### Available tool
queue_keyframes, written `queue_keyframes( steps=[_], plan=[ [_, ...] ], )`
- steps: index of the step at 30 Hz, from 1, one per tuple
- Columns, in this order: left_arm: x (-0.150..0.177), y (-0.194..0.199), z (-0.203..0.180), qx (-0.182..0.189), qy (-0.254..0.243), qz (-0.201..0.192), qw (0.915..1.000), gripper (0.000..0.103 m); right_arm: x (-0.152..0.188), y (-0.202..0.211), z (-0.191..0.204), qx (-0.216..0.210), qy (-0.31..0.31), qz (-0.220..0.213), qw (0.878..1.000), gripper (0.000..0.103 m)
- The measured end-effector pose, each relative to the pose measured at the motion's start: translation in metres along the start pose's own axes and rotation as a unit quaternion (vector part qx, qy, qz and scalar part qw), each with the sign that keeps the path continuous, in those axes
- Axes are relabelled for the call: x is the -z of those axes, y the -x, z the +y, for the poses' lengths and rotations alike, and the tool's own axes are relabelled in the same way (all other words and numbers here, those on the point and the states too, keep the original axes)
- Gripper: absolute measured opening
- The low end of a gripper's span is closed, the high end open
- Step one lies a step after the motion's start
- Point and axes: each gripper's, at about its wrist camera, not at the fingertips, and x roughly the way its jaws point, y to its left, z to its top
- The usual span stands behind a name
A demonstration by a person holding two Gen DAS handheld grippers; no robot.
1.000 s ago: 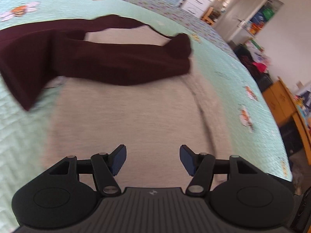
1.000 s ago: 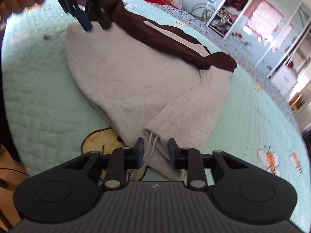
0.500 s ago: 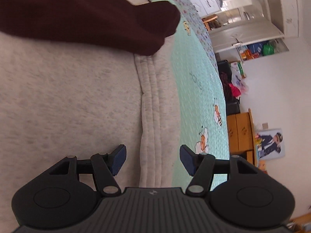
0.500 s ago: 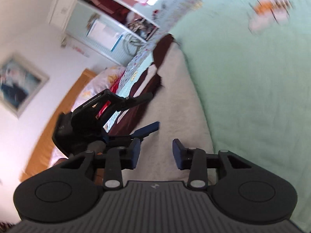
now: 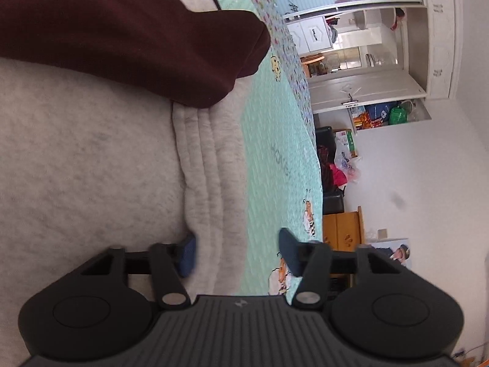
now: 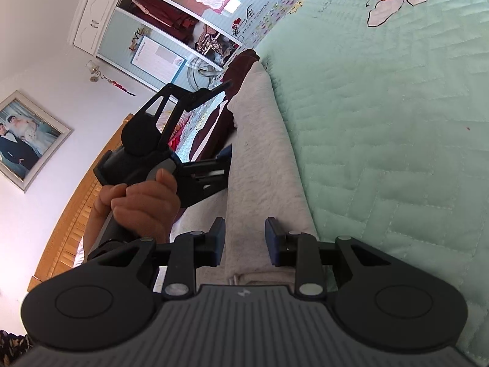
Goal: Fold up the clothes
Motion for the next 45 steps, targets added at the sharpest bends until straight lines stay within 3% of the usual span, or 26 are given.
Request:
queue_keyframes(
  steps=[1,6,8,12,16,22,25,30,35,40,44,45],
  plan=[
    [0.002,0.003,-0.005,-0.006,-0.018,-0.005,0.9998,0.023,0.000,0.000,0.001,0.003,0.007,0.001,1.000,0.032],
    [0.011,0.024,-0.024,-0.064,-0.101,-0.046,0.9918,0.019,-0.004,-0.001,0.005,0.018,0.028,0.006,0.999,0.032],
    [0.008,0.017,-0.020,-0.124,-0.139,-0.042,0.9816,0.019,-0.005,-0.001,0.007,0.023,0.035,0.009,0.999,0.033],
    [0.006,0.010,-0.015,-0.123,-0.142,-0.035,0.9817,0.017,-0.008,-0.001,0.011,0.030,0.047,0.020,0.998,0.036],
    [0.002,0.005,-0.021,-0.132,-0.171,-0.028,0.9759,0.014,-0.007,-0.003,0.016,0.022,0.041,0.023,0.999,0.051],
    [-0.004,-0.001,-0.021,-0.151,-0.206,-0.015,0.9667,0.012,-0.004,-0.005,0.025,0.018,0.062,0.034,0.997,0.056],
    [-0.005,0.006,-0.019,-0.146,-0.200,-0.008,0.9688,0.013,-0.007,-0.002,0.027,0.014,0.072,0.047,0.996,0.056],
    [-0.005,0.042,-0.034,-0.125,-0.260,-0.015,0.9574,0.031,-0.028,0.014,0.022,-0.015,0.055,0.013,0.998,0.056],
    [-0.038,0.061,-0.049,-0.102,-0.298,-0.058,0.9473,0.035,-0.070,-0.007,0.026,-0.005,0.074,-0.032,0.997,0.056],
    [-0.101,0.012,-0.057,-0.097,-0.346,-0.060,0.9311,0.037,-0.106,-0.077,0.018,-0.013,0.086,-0.042,0.995,0.056],
    [-0.145,-0.026,-0.058,-0.105,-0.395,-0.051,0.9111,0.057,-0.120,-0.125,-0.011,-0.070,0.042,-0.039,0.996,0.058],
    [-0.153,-0.034,-0.059,-0.116,-0.405,-0.050,0.9055,0.057,-0.119,-0.131,-0.020,-0.082,0.026,-0.032,0.996,0.058]
  ],
)
